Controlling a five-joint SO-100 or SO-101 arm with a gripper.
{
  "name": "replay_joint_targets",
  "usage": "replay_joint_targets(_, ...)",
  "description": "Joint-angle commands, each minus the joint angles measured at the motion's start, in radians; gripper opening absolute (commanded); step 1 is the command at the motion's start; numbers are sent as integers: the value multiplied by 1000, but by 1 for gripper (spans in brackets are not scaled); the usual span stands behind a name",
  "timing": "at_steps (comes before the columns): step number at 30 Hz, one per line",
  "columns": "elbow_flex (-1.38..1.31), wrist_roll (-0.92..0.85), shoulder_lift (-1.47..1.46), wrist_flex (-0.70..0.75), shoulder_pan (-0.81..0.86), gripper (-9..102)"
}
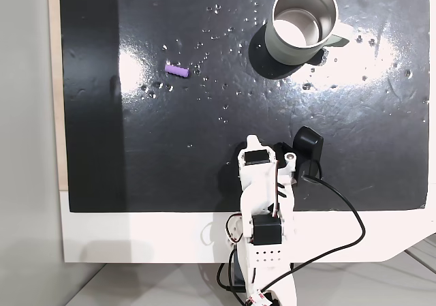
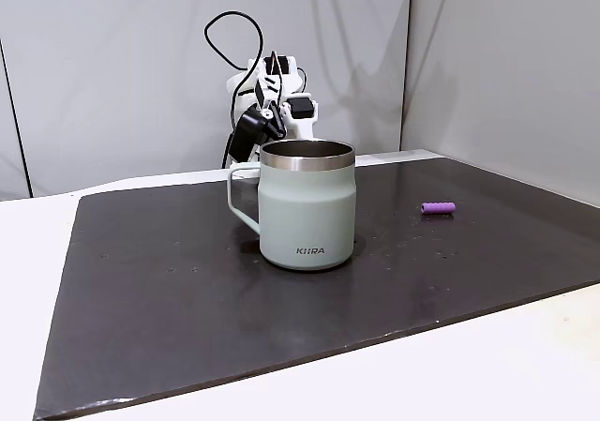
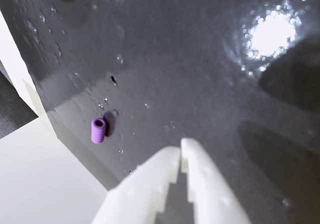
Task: Grasp a pengrip and put it in the cup.
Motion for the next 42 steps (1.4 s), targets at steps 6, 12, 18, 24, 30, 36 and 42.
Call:
replay_joint_targets(6, -6, -9, 12, -26, -5, 0)
replay_joint_targets(12, -6, -6, 12, -23, -5, 0)
replay_joint_targets(18, -97, -2, 12, 12, -34, 0)
replay_joint_targets(24, -380, -2, -356, -6, -54, 0)
replay_joint_targets(30, -822, 107, -917, -29, -104, 0)
replay_joint_targets(36, -1232, 311, -1339, 77, -167, 0)
replay_joint_targets(42, -1552, 522, -1609, 264, -250, 0)
